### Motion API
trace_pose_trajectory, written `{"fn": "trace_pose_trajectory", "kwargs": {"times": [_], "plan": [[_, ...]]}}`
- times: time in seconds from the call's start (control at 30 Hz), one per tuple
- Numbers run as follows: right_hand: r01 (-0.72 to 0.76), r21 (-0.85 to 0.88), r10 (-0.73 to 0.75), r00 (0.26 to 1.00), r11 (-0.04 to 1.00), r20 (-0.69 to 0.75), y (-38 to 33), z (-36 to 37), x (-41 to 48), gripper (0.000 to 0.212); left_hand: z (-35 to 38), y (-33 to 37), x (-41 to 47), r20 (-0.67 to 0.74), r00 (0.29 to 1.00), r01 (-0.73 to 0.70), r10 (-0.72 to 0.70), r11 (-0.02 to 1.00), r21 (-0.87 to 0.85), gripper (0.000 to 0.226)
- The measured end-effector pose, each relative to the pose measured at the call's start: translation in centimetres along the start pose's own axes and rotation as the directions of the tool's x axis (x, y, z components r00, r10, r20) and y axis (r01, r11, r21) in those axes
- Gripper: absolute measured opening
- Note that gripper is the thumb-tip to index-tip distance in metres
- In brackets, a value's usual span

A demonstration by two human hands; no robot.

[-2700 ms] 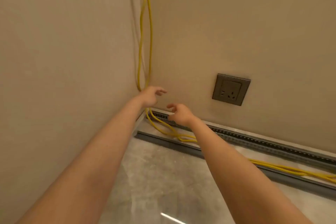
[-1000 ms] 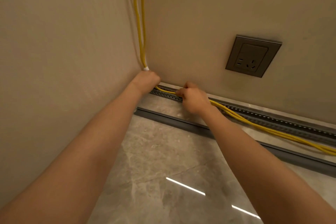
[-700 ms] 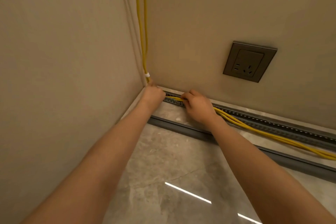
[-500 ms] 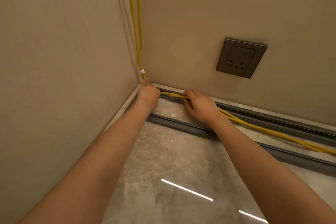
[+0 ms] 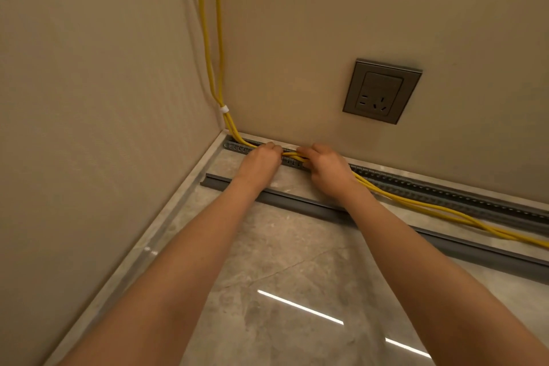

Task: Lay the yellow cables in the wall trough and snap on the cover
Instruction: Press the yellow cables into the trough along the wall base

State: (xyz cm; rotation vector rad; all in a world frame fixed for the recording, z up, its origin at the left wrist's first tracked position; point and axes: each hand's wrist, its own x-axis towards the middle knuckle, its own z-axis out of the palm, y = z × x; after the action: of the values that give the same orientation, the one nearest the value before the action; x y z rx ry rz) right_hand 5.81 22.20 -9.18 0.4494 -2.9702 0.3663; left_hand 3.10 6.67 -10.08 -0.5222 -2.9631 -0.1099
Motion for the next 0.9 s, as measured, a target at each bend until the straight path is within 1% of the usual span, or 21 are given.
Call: {"fn": "trace_pose_trajectory", "kwargs": {"times": [0.1, 0.13, 0.2, 0.27, 0.4, 0.53, 0.63, 0.77, 0.83, 0.9], "plan": [[-0.073, 0.061, 0.081, 0.988, 0.995, -0.130, 0.5, -0.2, -0.3, 0.030, 0.3, 0.0, -0.3, -0.044, 0.999, 0.012, -0.016, 0.995, -0.098, 0.032], [-0.079, 0.059, 0.088, 0.982, 0.995, -0.170, 0.5, -0.2, -0.3, 0.028, 0.3, 0.0, -0.3, -0.056, 0.998, 0.014, -0.020, 0.994, -0.109, 0.032], [-0.056, 0.005, 0.056, 0.976, 0.998, -0.209, 0.5, -0.2, -0.4, 0.024, 0.4, -0.1, -0.3, -0.056, 0.998, 0.013, -0.019, 0.994, -0.106, 0.032], [-0.039, -0.036, 0.031, 0.978, 0.999, -0.208, 0.4, -0.1, -0.5, 0.025, 0.2, -0.2, -0.1, -0.021, 1.000, 0.002, -0.003, 0.996, -0.090, 0.031], [-0.059, -0.087, 0.047, 0.989, 0.994, -0.140, 0.3, 0.2, -0.4, 0.028, -0.5, -0.6, 0.2, 0.051, 0.998, -0.039, 0.039, 0.999, 0.003, 0.032], [-0.092, -0.046, 0.084, 0.985, 0.995, -0.151, 0.1, 0.2, -0.7, 0.033, -0.8, -0.1, 0.2, 0.048, 0.998, -0.033, 0.029, 0.997, 0.076, 0.032], [-0.084, -0.016, 0.081, 0.986, 0.996, -0.142, 0.4, 0.3, -1.2, 0.033, -1.2, 0.1, 0.6, 0.064, 0.997, -0.046, 0.038, 0.991, 0.122, 0.028], [-0.097, 0.040, 0.101, 0.987, 0.995, -0.123, 0.4, 0.7, -1.6, 0.031, -1.8, 0.4, 0.8, 0.094, 0.994, -0.072, 0.060, 0.990, 0.124, 0.028], [-0.109, 0.044, 0.114, 0.987, 0.993, -0.112, 0.4, 0.9, -1.7, 0.032, -1.8, 0.9, 0.5, 0.086, 0.994, -0.072, 0.061, 0.990, 0.124, 0.029], [-0.127, 0.033, 0.129, 0.989, 0.991, -0.071, 0.4, 0.8, -1.6, 0.034, -1.5, 1.6, 0.2, 0.061, 0.994, -0.101, 0.094, 0.986, 0.130, 0.033]]}}
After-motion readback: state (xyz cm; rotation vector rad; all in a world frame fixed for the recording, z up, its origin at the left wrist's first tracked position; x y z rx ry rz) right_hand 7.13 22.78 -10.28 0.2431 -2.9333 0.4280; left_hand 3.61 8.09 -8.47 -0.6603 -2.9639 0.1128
